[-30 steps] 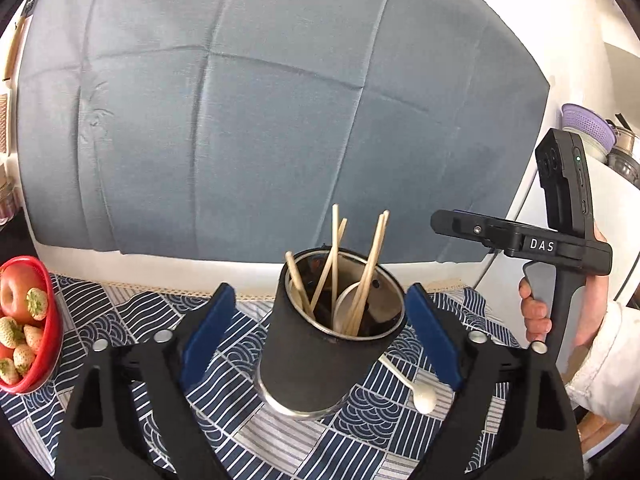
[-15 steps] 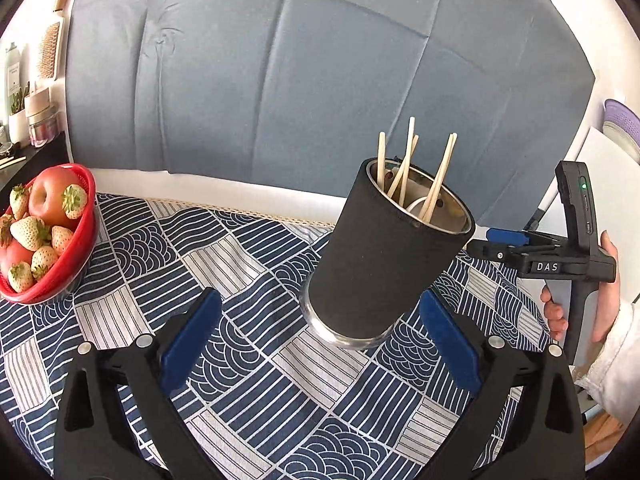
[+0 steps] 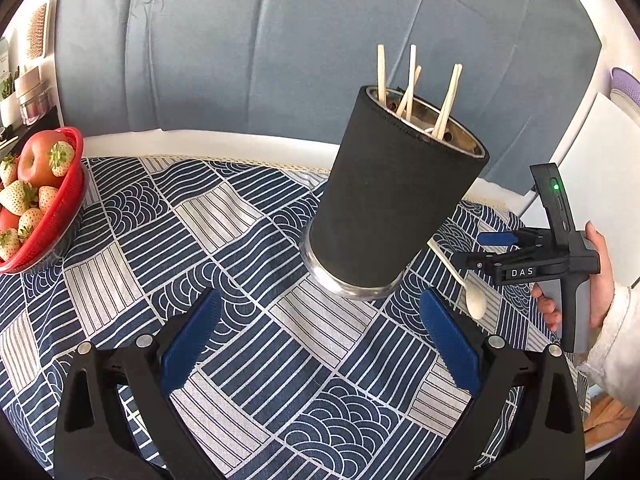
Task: Organize utensils
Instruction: 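Move the right gripper down to the white spoon on the cloth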
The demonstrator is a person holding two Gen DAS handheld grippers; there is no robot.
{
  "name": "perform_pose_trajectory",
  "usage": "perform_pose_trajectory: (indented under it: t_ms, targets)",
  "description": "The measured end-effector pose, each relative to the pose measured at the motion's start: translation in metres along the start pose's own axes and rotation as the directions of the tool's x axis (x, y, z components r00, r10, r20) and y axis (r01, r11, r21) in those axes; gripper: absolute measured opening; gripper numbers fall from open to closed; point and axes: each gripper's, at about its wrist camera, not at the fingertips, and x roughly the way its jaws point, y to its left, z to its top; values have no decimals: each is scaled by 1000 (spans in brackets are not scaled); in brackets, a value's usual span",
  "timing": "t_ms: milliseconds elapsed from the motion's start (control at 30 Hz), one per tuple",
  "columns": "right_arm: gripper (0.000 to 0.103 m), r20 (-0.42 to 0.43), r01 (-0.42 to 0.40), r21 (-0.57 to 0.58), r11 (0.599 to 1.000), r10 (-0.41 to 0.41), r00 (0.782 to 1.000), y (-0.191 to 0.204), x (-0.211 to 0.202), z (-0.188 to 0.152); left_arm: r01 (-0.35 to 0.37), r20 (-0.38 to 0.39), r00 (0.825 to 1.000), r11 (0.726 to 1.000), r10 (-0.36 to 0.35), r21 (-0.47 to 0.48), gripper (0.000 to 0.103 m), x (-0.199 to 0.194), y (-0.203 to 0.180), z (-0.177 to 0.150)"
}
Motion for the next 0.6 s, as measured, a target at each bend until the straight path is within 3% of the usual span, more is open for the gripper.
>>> perform_pose_trajectory:
  t_ms: [133, 333, 367, 433, 467, 600]
  targets:
    - [84, -40, 23, -17, 1000, -24, 999, 2, 14, -3, 2, -47, 999, 1000, 0, 26, 97, 14, -4, -4]
    - [63, -90, 55, -44, 998, -58, 994, 5, 32, 0, 36, -102, 994, 998, -31, 52, 97, 29, -11, -12]
    - [53, -93, 46, -47, 998, -50, 994, 7, 32, 2, 42, -108, 993, 998, -36, 53, 97, 30, -12, -13]
    - [16, -94, 35, -46, 998, -39, 995, 10, 31, 6, 54, -118, 992, 998, -49, 44, 97, 34, -13, -15]
    - [8, -105, 18, -29, 999, -21, 994, 9, 32, 8, 60, -123, 991, 998, -55, 38, 97, 36, -14, -16]
    - [7, -111, -80, 76, 994, 88, 990, 2, 33, 8, 86, -142, 987, 996, -80, 39, 97, 43, -21, -19]
